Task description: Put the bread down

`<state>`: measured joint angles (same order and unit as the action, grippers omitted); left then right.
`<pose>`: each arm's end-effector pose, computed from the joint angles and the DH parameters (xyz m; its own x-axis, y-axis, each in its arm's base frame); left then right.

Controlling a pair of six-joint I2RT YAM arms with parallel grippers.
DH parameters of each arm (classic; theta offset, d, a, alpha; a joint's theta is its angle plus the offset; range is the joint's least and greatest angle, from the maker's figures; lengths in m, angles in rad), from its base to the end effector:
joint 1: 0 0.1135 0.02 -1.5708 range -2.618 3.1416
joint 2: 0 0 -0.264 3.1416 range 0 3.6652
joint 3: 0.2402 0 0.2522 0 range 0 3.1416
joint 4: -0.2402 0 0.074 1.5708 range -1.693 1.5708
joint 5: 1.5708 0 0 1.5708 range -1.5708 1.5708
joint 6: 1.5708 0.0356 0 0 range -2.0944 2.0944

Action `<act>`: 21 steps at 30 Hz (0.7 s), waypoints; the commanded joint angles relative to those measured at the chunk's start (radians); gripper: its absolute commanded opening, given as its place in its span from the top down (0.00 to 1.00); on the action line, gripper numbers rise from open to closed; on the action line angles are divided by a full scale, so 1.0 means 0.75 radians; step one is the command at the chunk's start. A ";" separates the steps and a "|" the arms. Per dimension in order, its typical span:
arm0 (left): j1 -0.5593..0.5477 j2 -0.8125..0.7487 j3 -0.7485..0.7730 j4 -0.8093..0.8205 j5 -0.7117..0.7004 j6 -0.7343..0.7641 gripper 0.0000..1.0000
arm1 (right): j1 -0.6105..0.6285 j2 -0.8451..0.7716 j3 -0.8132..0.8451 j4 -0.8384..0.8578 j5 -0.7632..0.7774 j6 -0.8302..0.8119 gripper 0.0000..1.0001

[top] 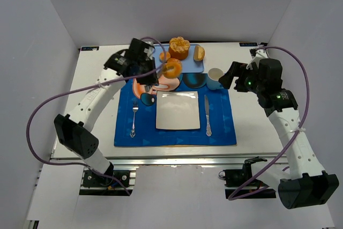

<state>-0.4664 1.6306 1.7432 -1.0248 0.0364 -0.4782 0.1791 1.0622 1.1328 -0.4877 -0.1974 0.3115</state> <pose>0.3027 -0.1538 0.3775 -0.8431 -0.0904 -0.5301 0.0916 0.9472 -0.3072 0.2262 0.0480 0.3771 -0.4871 0.2173 -0.8459 -0.2120 0.9102 0.3558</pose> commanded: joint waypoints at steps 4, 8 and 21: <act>-0.270 -0.119 -0.193 0.065 -0.073 -0.135 0.93 | 0.007 -0.066 0.075 -0.008 -0.009 0.010 0.11; -0.382 -0.184 -0.377 0.176 -0.104 -0.221 0.92 | 0.005 -0.091 0.071 -0.031 -0.003 0.006 0.11; -0.522 -0.106 -0.361 0.137 -0.220 -0.281 0.65 | 0.007 -0.128 0.058 -0.051 -0.005 0.010 0.11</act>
<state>-0.8516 1.5738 1.4147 -0.9207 -0.0776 -0.6704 0.1791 0.9928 1.1446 -0.5278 -0.1970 0.3134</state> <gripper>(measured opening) 0.355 0.895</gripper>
